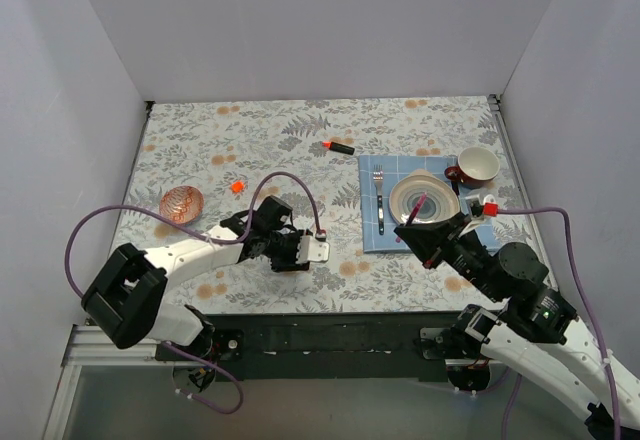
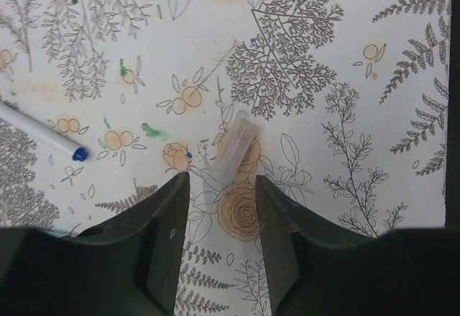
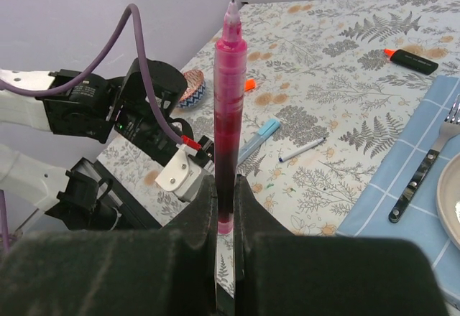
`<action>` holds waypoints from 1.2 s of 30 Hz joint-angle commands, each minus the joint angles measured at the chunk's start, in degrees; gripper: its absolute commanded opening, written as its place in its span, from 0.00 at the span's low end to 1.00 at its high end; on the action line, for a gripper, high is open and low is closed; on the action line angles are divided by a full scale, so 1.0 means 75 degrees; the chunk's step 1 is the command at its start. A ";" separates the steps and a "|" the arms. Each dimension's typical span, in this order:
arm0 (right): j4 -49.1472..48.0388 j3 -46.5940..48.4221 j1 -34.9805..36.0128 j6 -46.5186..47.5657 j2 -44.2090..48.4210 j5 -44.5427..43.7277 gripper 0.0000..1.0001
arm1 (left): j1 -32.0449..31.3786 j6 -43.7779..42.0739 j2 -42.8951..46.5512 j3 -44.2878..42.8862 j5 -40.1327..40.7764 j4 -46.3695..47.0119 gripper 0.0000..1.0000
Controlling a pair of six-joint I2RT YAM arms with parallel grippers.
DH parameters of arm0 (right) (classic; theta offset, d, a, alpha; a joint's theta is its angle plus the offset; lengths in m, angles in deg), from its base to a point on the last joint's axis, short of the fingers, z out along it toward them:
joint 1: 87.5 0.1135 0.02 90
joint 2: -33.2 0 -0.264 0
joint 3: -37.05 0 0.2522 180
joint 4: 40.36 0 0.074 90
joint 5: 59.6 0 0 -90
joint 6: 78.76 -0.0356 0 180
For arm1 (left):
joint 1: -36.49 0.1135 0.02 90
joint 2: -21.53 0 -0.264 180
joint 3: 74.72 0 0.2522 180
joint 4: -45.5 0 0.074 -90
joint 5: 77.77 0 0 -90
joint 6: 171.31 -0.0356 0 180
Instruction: Insert the pens into the pen caps
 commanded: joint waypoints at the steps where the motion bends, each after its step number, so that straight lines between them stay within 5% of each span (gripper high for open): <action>1: -0.0121 0.0182 -0.0013 -0.0035 0.0200 -0.0133 0.01 | -0.0036 0.1036 0.0788 -0.0024 0.0820 0.0532 0.43; 3: -0.0062 0.0182 -0.0013 -0.0058 0.0212 -0.0133 0.01 | -0.0036 0.2882 0.1035 -0.0152 0.1615 0.1246 0.56; 8: -0.0085 0.0123 -0.0013 -0.0094 0.0200 -0.0087 0.01 | 0.0010 0.6295 0.0942 -0.1744 0.4122 0.0958 0.67; 13: -0.0132 0.0065 -0.0013 -0.0140 0.0212 -0.0040 0.01 | 0.0034 0.8720 0.0707 -0.2613 0.4993 0.0393 0.52; 16: -0.0121 0.0041 -0.0024 -0.0141 0.0212 -0.0063 0.01 | 0.0046 1.0382 0.1010 -0.2719 0.5533 0.0322 0.61; 18: -0.0097 0.0041 -0.0024 -0.0129 0.0212 -0.0075 0.01 | 0.0046 1.1439 0.1245 -0.2591 0.6220 0.0439 0.50; 19: -0.0097 0.0041 -0.0024 -0.0140 0.0212 -0.0087 0.01 | 0.0046 1.3092 0.1432 -0.2625 0.6399 0.0068 0.45; 22: -0.0179 -0.0029 -0.0024 -0.0152 0.0235 -0.0075 0.01 | 0.0046 1.4861 0.1458 -0.2835 0.6518 -0.0577 0.54; 24: -0.0273 -0.0087 -0.0013 -0.0176 0.0236 -0.0040 0.01 | 0.0046 1.6817 0.1003 -0.3325 0.6495 -0.1946 0.35; 25: -0.0296 -0.0099 -0.0024 -0.0176 0.0212 0.0018 0.01 | 0.0046 1.7520 0.0768 -0.3572 0.6402 -0.2554 0.33; 26: -0.0308 -0.0099 -0.0024 -0.0187 0.0177 0.0042 0.01 | 0.0046 1.8931 0.0163 -0.3818 0.6297 -0.3906 0.42; 29: -0.0320 -0.0123 -0.0024 -0.0187 0.0142 0.0089 0.01 | 0.0046 2.0125 -0.0673 -0.4289 0.5317 -0.5170 0.46; 32: -0.0308 -0.0146 -0.0024 -0.0199 0.0142 0.0124 0.01 | -0.0048 2.0585 -0.1039 -0.3671 0.4214 -0.4555 0.45; 36: -0.0168 -0.0135 -0.0024 -0.0199 0.0247 0.0066 0.01 | -0.0212 2.1555 -0.1027 -0.3317 0.4221 -0.4282 0.47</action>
